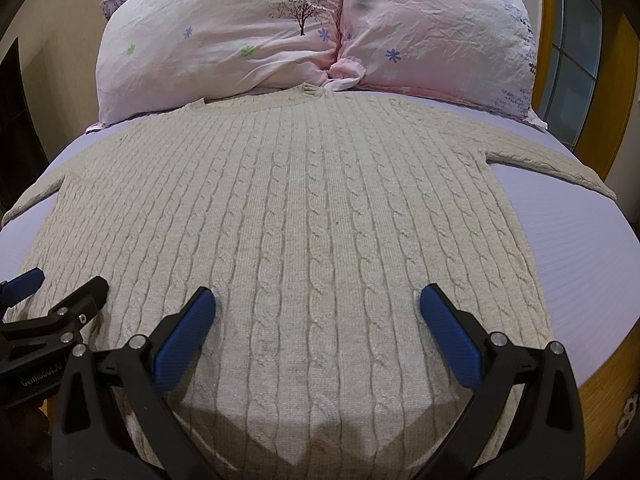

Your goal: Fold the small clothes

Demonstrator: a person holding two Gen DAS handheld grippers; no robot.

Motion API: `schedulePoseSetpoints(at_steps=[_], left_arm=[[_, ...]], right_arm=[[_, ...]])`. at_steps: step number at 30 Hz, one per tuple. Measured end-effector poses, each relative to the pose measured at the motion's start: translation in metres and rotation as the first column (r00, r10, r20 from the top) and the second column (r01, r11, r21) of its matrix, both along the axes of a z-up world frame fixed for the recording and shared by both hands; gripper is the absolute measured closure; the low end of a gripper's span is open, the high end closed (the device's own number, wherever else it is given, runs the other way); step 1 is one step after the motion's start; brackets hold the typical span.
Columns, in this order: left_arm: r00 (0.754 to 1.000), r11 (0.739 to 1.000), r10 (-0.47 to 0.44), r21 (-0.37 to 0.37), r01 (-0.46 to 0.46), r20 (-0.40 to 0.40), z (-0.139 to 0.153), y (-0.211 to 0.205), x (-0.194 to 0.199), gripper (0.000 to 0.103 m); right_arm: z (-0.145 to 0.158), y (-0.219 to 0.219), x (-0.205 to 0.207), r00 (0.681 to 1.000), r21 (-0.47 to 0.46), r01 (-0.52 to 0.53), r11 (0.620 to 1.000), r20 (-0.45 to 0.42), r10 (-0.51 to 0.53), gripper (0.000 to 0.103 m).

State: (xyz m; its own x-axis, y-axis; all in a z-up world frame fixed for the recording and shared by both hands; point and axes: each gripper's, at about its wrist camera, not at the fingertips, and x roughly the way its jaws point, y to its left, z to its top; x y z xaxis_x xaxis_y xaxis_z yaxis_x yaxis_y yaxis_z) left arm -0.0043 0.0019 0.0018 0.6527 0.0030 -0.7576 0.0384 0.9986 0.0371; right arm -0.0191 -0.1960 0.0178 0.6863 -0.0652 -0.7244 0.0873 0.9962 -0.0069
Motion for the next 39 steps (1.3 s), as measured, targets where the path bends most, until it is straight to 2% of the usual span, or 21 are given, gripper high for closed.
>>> schedulePoseSetpoints(at_steps=[26, 29, 32, 33, 35, 37, 39], left_arm=[[1.0, 1.0, -0.001, -0.001, 0.001, 0.011, 0.002, 0.0, -0.001, 0.001], [1.0, 1.0, -0.012, -0.005, 0.012, 0.009, 0.002, 0.0, -0.002, 0.001], [1.0, 1.0, -0.024, -0.005, 0.024, 0.012, 0.002, 0.0, -0.001, 0.001], [0.999, 0.999, -0.032, -0.003, 0.032, 0.016, 0.003, -0.001, -0.001, 0.001], [0.999, 0.999, -0.043, -0.007, 0.043, 0.019, 0.003, 0.001, 0.001, 0.001], [0.999, 0.999, -0.044, -0.019, 0.045, 0.026, 0.007, 0.007, 0.006, 0.001], [0.998, 0.998, -0.038, -0.048, 0.041, 0.06, 0.016, 0.016, 0.011, 0.001]], right_arm=[[-0.003, 0.0, 0.002, 1.0, -0.006, -0.013, 1.0, -0.015, 0.013, 0.002], [-0.003, -0.001, 0.002, 0.999, -0.003, -0.045, 0.999, -0.014, 0.045, 0.002], [-0.001, -0.01, 0.0, 0.991, 0.023, -0.133, 0.991, 0.01, 0.133, 0.002], [0.004, -0.022, 0.001, 0.988, 0.078, -0.153, 0.985, 0.016, 0.152, 0.002], [0.019, -0.059, 0.003, 0.992, 0.2, -0.117, 0.973, 0.061, 0.106, 0.002], [0.039, -0.12, 0.01, 0.993, 0.297, 0.006, 0.955, 0.108, -0.04, 0.002], [0.052, -0.187, 0.019, 0.969, 0.361, 0.167, 0.917, 0.111, -0.22, 0.002]])
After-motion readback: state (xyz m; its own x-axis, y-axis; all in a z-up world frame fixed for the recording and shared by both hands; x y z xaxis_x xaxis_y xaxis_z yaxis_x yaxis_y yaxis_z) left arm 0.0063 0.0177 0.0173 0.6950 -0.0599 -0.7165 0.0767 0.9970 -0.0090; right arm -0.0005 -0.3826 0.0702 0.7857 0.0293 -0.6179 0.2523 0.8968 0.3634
